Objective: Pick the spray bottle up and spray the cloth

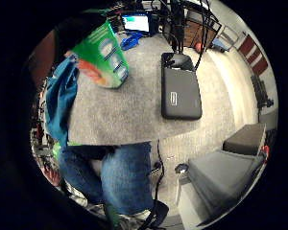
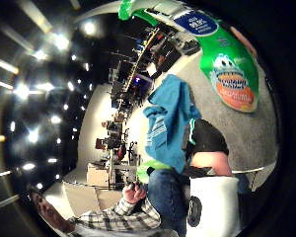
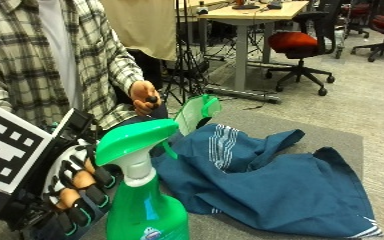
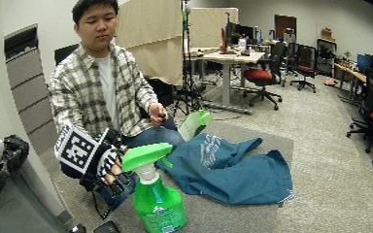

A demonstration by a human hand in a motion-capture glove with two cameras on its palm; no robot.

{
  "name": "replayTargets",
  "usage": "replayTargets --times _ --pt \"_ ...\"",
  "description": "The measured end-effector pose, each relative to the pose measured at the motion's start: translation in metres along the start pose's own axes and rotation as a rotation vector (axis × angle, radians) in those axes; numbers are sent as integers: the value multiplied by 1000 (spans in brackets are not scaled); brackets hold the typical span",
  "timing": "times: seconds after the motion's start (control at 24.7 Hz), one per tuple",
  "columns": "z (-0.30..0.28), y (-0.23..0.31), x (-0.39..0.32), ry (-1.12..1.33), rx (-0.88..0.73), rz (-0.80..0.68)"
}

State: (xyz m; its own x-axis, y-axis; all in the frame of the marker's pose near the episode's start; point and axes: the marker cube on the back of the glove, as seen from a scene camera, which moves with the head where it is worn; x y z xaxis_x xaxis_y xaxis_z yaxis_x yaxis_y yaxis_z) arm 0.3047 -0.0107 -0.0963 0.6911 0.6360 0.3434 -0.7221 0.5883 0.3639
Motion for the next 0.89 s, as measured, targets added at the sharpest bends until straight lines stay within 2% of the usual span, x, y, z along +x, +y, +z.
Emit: replayTargets --times 0.2,0.57,0.89 --pt "4 -42 8 -36 193 17" --pt "5 -81 22 -166 245 111" --pt "9 -106 19 -286 342 62"
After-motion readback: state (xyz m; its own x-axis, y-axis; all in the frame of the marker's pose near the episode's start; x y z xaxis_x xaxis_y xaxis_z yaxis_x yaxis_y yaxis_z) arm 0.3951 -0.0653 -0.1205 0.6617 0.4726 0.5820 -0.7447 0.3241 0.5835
